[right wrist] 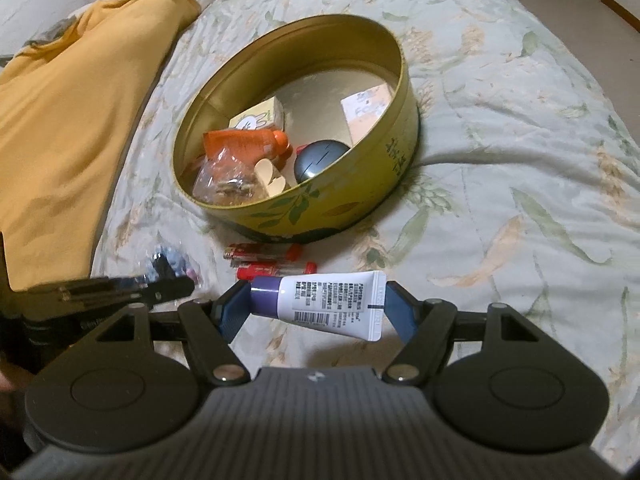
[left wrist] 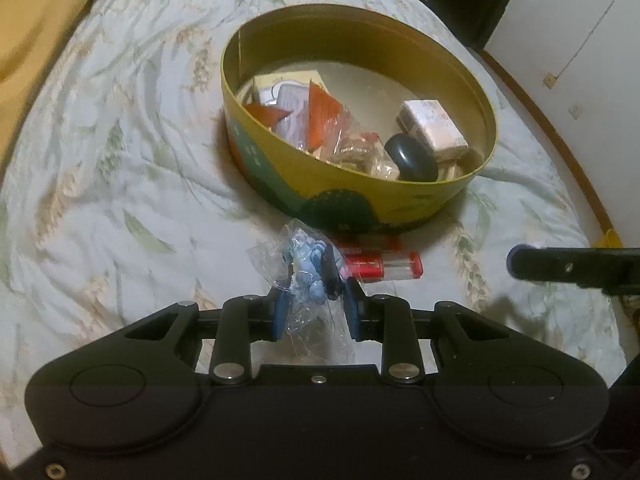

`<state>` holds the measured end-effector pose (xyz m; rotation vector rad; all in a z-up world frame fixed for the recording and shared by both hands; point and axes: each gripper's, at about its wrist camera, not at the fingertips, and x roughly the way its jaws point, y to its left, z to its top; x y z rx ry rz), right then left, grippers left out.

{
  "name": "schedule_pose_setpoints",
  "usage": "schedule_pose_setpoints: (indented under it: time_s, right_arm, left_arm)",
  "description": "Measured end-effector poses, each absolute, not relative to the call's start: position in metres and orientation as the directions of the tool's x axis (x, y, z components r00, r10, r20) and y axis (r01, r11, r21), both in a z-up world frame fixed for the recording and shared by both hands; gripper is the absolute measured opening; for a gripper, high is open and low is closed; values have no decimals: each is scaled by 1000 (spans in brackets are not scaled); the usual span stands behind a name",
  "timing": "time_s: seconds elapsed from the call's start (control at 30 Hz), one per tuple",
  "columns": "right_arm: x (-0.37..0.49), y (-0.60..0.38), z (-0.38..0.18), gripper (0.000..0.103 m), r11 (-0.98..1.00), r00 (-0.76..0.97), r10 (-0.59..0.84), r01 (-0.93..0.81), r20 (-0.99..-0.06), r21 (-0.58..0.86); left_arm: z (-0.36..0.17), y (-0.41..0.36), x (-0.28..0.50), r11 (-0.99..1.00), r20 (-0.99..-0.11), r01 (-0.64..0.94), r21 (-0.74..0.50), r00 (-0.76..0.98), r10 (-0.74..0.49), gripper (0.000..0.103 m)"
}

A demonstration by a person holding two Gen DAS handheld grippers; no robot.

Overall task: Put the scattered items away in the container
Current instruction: 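Carry the white tube over the tin and open the right gripper while the left gripper holds the bag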

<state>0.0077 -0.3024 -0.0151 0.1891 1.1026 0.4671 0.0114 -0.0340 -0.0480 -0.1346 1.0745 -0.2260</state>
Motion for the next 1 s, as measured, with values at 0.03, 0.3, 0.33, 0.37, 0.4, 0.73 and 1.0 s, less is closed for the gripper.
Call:
schedule_pose_setpoints:
  time_s: [0.03, 0.3, 0.33, 0.37, 0.4, 0.73, 1.0]
  right_arm:
    - [8, -303, -14, 73, 890, 370, 449, -267, -813, 370]
    - [20, -304, 10, 73, 896, 425, 439, -267, -792, 354]
    - [22, -303, 13, 73, 899, 432, 433, -268, -791, 346]
    - [25, -302, 15, 74, 901, 436, 429, -269, -791, 340]
    - [27, -301, 17, 74, 902, 438, 426, -270, -792, 336]
    - [67, -278, 42, 74, 902, 451, 417, -315, -789, 296]
    - [108, -242, 41, 73, 908, 442, 396, -322, -805, 269]
  left_arm:
    - [-50, -35, 12, 965, -855, 124, -230, 448, -261, 27]
    - [-55, -49, 16, 942, -856, 186, -280, 396, -333, 27]
    - [-56, -51, 16, 940, -858, 193, -281, 389, -336, 27]
    - [-57, -52, 16, 937, -859, 201, -286, 379, -344, 27]
    - [-58, -54, 15, 933, -861, 209, -292, 367, -352, 27]
    - [-63, -62, 13, 922, -872, 246, -297, 322, -367, 27]
    - [-64, -62, 14, 910, -868, 265, -318, 305, -393, 27]
